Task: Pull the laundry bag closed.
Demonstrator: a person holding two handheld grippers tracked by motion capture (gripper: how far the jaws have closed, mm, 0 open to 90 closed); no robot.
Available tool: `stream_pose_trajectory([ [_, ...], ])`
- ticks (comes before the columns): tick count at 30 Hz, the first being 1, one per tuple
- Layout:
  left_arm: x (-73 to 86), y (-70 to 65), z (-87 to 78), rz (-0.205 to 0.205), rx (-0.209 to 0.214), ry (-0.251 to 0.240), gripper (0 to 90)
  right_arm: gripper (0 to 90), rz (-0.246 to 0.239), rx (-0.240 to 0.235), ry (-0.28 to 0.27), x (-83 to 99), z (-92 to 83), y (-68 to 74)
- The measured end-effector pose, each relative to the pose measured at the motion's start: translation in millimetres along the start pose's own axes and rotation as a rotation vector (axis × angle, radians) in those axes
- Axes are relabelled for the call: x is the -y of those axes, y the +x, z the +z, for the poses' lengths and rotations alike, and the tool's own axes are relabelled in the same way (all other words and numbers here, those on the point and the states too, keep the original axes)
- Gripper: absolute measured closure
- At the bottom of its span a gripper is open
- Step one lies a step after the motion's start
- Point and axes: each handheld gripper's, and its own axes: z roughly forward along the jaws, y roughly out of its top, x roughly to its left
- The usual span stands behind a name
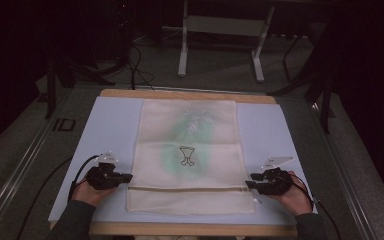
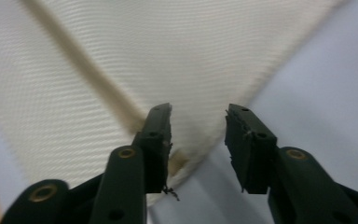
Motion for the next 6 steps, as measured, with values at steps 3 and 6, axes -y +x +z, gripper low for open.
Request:
stream_pose_trajectory([
  [3, 2.3, 3.9, -3.0, -0.017, -0.091, -0.018, 84.1, 54.0, 0.036, 0.039, -0.015, 1.5, 1.7, -3.9],
  [6, 6.6, 10.0, -2.6, -0.061, -0.226, -0.033, 70.7, 48.3, 0.079, 0.094, -0.039, 3.0, 4.8, -8.8],
])
